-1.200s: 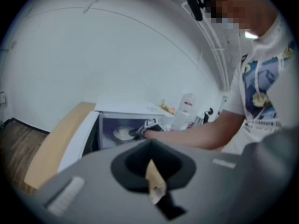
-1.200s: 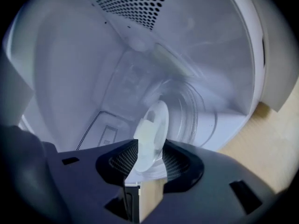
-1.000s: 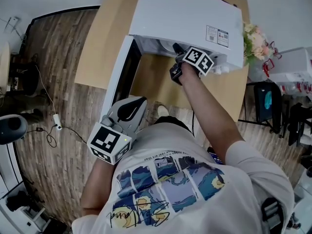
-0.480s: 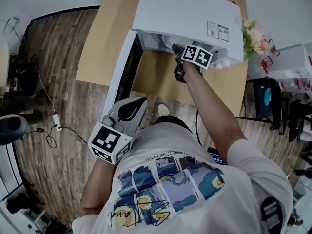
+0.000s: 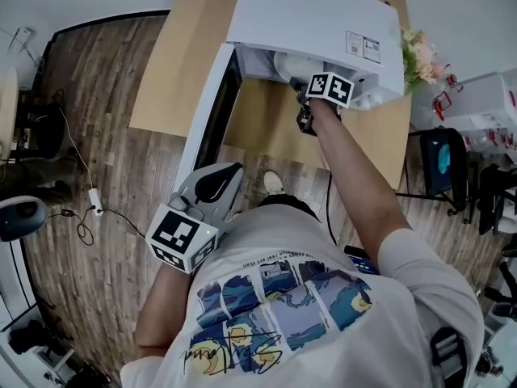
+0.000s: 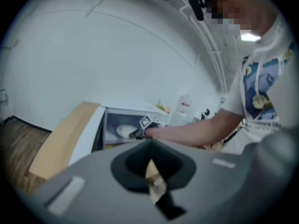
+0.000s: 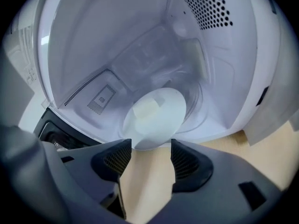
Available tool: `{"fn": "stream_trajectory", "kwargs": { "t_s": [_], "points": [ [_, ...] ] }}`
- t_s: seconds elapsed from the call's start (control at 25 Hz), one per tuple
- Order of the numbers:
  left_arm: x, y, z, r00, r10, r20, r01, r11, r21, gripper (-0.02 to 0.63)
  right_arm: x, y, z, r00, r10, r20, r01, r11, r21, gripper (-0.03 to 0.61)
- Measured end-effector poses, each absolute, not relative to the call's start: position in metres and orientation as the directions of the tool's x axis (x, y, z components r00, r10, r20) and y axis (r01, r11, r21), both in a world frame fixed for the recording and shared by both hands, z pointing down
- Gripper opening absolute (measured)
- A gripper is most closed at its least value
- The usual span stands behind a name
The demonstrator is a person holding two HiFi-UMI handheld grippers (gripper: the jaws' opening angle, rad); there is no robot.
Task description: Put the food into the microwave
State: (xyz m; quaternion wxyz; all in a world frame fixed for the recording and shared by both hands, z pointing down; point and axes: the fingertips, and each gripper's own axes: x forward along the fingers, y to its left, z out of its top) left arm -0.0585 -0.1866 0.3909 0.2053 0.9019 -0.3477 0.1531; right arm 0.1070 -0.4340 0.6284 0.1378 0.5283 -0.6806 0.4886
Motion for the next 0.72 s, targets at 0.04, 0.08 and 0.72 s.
{"fn": "stream_trajectory", "kwargs": {
  "t_s": [0.04, 0.08, 0.72],
  "points": [
    [-0.06, -0.185, 0.391, 0.711, -0.565, 0.419, -0.69, -0.674, 0.264, 0.008, 0.108, -0.432, 0.631, -0.408, -0.581, 0.704, -0.851, -0.038, -0.524, 0.233],
    [-0.061, -0.184, 0.391, 0.711, -0.565, 0.418, -0.69, -0.674, 0.264, 0.008, 0.109, -0.431, 0.632, -0.409, -0.58, 0.705, -0.85, -0.04, -0.526, 0.233],
    [-0.062, -0.157, 0.387, 0.745, -0.547, 0.382, -0.655, -0.708, 0.263, 0.008, 0.114, -0.373, 0.617, -0.433, -0.611, 0.662, -0.83, -0.015, -0.557, 0.229]
  ]
}}
